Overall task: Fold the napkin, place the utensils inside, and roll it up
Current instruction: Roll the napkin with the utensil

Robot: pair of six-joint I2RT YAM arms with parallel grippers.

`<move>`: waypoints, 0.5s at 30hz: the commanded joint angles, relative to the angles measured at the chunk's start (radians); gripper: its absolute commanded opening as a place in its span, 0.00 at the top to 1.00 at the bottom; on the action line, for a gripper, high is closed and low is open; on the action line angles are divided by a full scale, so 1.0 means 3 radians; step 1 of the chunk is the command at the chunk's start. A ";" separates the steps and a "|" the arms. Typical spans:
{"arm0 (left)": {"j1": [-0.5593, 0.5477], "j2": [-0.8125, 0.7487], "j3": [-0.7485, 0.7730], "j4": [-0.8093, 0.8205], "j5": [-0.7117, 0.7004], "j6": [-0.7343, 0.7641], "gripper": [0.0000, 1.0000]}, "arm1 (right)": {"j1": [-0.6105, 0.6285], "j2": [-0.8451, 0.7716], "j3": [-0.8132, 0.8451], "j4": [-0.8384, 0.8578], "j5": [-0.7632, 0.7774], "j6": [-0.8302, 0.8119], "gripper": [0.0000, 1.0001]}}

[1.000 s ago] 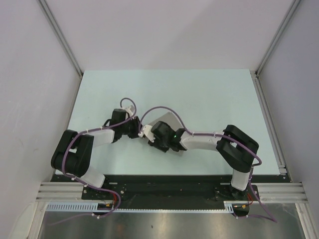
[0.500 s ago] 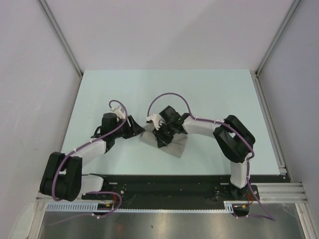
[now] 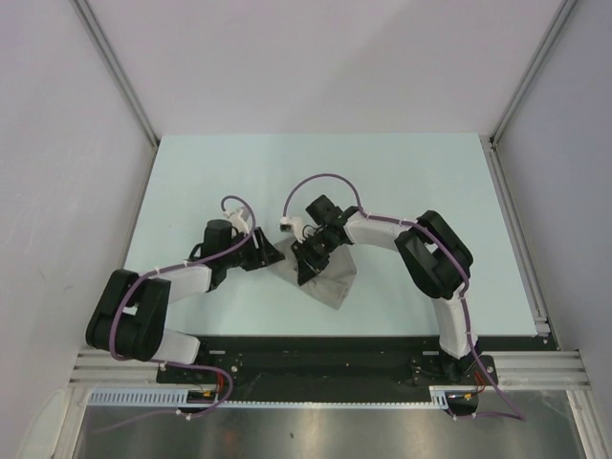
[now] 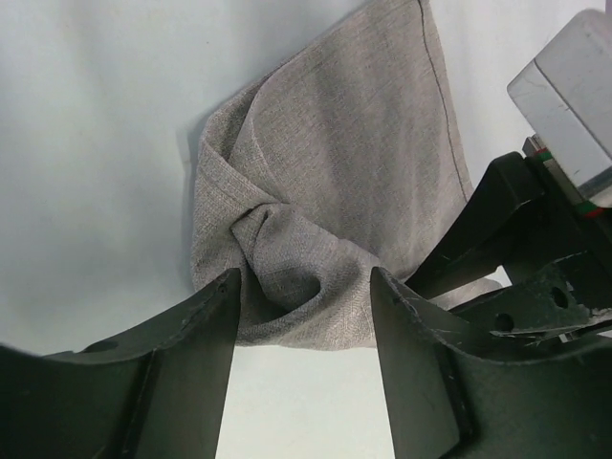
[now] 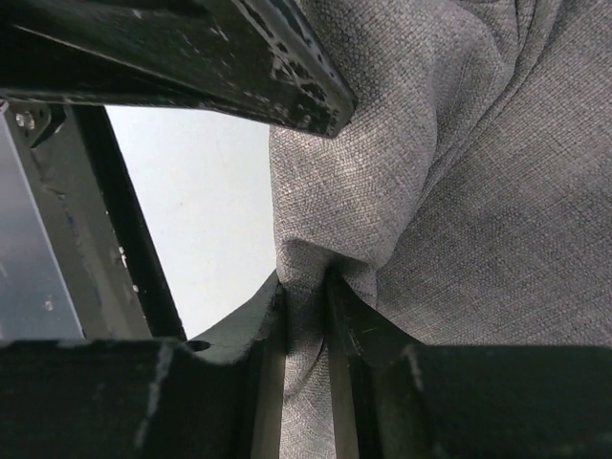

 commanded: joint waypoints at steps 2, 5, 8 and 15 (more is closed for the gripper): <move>-0.0050 0.0154 0.0112 0.0299 0.0096 0.0067 0.47 | 0.0024 0.0232 0.0095 -0.0121 -0.0402 0.0067 0.76; -0.0055 0.0221 0.0143 0.0331 0.0081 0.0052 0.65 | -0.0016 0.0233 0.0105 -0.0101 -0.0443 0.0108 0.72; -0.0055 0.0282 0.0189 0.0270 0.0015 0.0037 0.90 | -0.0083 0.0080 0.0049 0.0027 -0.0423 0.0246 0.59; -0.0050 0.0410 0.0378 -0.0022 -0.0134 -0.0071 1.00 | -0.0150 -0.0580 -0.0114 0.0089 0.0241 0.0466 0.32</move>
